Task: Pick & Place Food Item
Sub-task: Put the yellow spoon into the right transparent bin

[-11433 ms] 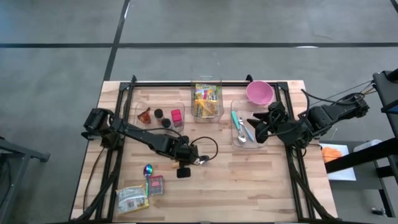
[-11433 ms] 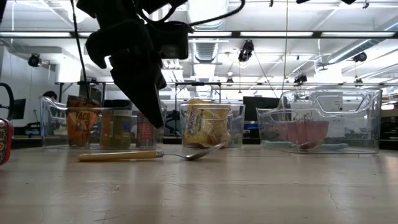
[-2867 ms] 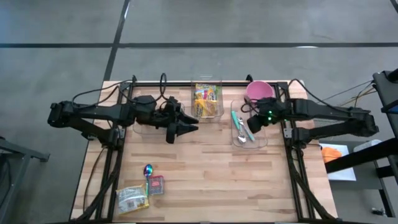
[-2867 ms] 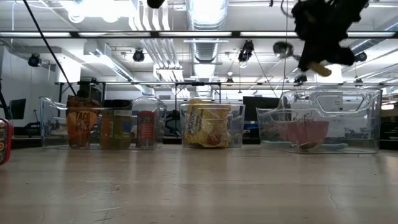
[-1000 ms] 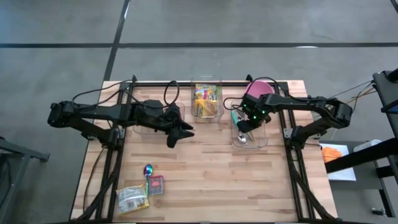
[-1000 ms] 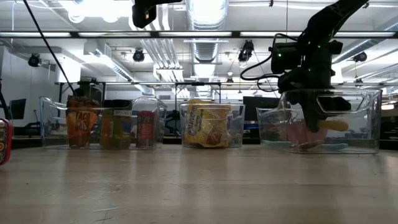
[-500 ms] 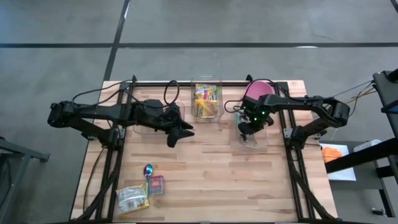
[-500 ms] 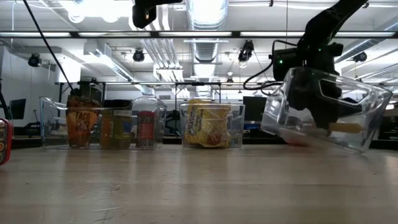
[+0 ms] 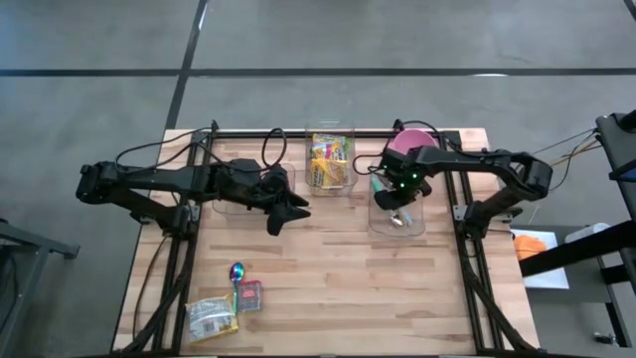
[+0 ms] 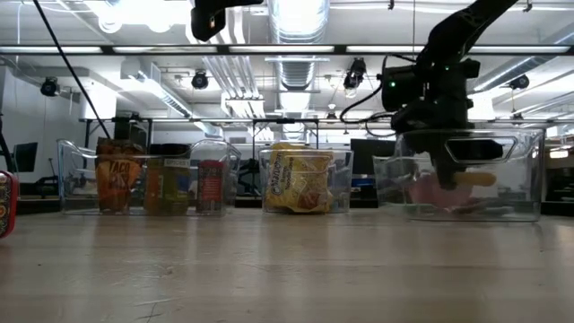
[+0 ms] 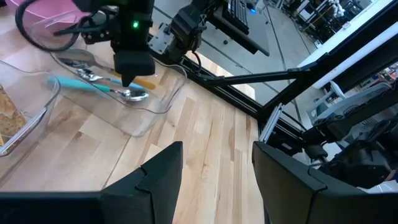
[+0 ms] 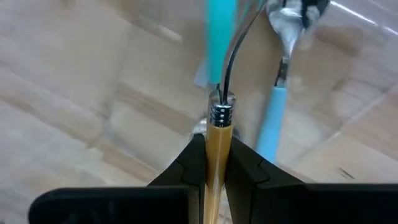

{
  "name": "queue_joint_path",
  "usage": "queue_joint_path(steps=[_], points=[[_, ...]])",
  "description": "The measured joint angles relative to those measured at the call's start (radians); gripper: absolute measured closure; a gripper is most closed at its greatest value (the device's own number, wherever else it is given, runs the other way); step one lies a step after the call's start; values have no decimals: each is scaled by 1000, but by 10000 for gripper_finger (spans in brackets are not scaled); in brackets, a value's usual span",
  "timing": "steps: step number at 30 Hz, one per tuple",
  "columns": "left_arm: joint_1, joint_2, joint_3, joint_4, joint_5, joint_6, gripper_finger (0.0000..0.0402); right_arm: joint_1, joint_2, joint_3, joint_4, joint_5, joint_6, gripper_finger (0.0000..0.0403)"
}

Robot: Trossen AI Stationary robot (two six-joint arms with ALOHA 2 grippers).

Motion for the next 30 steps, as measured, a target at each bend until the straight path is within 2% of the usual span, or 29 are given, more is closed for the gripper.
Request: queue_joint_path(steps=[8, 16, 30], points=[[0, 0, 0, 0, 0, -2, 199, 35, 118, 74, -45, 72, -17, 375], [0, 0, 0, 0, 0, -3, 199, 34, 187, 133, -53, 72, -61, 376], [0, 0, 0, -3, 0, -3, 199, 34, 194, 124, -55, 78, -66, 376]])
